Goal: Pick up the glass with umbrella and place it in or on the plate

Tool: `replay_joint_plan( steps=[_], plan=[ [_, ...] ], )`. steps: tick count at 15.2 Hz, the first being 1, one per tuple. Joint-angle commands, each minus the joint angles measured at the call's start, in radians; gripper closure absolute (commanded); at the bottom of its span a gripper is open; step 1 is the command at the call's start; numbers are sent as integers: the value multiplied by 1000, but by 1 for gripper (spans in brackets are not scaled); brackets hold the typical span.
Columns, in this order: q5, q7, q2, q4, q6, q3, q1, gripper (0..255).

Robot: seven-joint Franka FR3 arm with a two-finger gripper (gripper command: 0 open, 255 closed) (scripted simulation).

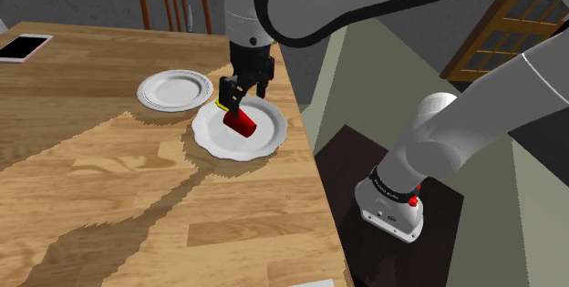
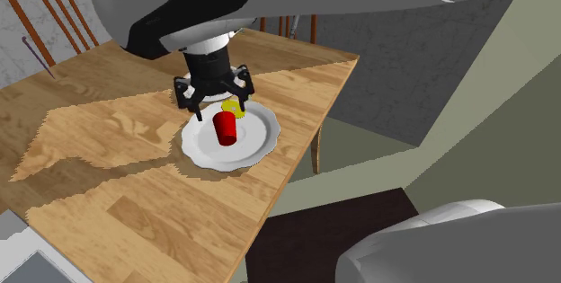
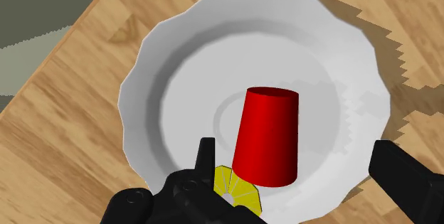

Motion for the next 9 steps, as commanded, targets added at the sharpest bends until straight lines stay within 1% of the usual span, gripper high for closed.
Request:
replay_joint_plan(
  steps=[1, 2, 9],
  plan=[
    [0, -2, -15, 46, -62, -8, 0, 0],
    [-1, -2, -20, 68, -89, -12, -1, 0],
    [-1, -2, -20, 68, -89, -12, -1, 0]
  ],
)
